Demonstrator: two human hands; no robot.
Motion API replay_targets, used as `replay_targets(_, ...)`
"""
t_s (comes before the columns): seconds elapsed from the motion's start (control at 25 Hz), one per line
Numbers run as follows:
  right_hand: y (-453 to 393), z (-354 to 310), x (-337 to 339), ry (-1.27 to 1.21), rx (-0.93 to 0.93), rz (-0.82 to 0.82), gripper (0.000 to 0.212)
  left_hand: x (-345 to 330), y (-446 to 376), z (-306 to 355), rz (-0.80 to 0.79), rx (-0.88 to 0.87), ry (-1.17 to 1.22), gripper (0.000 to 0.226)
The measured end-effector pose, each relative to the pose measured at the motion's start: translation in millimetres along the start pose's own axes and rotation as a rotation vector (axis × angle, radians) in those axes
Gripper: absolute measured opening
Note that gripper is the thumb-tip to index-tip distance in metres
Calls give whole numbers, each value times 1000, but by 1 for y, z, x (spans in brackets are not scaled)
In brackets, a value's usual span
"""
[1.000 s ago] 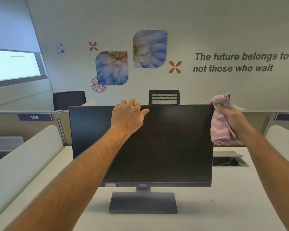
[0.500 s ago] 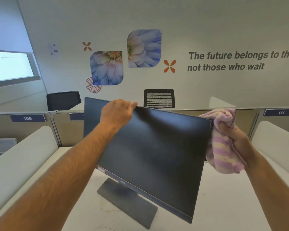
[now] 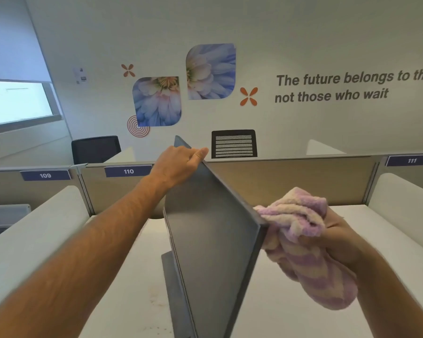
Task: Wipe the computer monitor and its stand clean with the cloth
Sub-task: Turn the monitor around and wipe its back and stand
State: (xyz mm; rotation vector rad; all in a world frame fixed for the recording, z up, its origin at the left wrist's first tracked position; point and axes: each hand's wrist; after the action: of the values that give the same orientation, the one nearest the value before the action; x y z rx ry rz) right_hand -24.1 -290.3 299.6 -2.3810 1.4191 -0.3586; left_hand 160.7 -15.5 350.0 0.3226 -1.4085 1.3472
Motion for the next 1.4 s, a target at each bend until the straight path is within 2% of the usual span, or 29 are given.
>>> replay_targets(0.2, -18, 13, -45, 94, 44, -101, 41, 7, -5, -6, -167, 51, 0, 69)
replay_targets(0.44, -47, 28, -97, 243, 163, -137, 32, 13, -9, -10, -244, -18, 77, 51)
replay_targets(0.64, -70, 37, -131, 405, 284, -144, 27, 21, -12, -21, -382, 13, 224, 52)
replay_targets(0.76, -83, 20, -109, 310, 180, -180, 28, 37, -12, -21, -449, 27, 117, 55)
replay_targets(0.84, -102, 6, -72, 322, 144, -17, 24, 50, -13, -16, -465, 38, 22, 44)
replay_targets(0.96, -157, 4, -6, 687, 86, 387, 21, 56, -14, -5, -539, 86, -18, 37)
replay_targets(1.04, -196, 11, 26, 892, -2, 457, 26, 53, -15, 1, -549, 111, -29, 34)
replay_targets(1.2, -248, 19, 41, 1199, -110, 250, 30, 57, -13, 5, -536, 36, -135, 33)
replay_targets(1.4, -262, 24, 25, 1201, -295, 71, 24, 64, -12, 3, -576, -27, -249, 34)
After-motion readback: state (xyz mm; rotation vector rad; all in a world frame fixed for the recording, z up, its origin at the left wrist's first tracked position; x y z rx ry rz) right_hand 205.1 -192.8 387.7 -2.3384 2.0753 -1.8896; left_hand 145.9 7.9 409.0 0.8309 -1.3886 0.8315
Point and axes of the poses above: each hand's wrist, its own y-axis away from the middle knuckle, its own x-axis out of the back of the hand, z = x × y, and after that the axes turned 1 degree about -z, right-handed
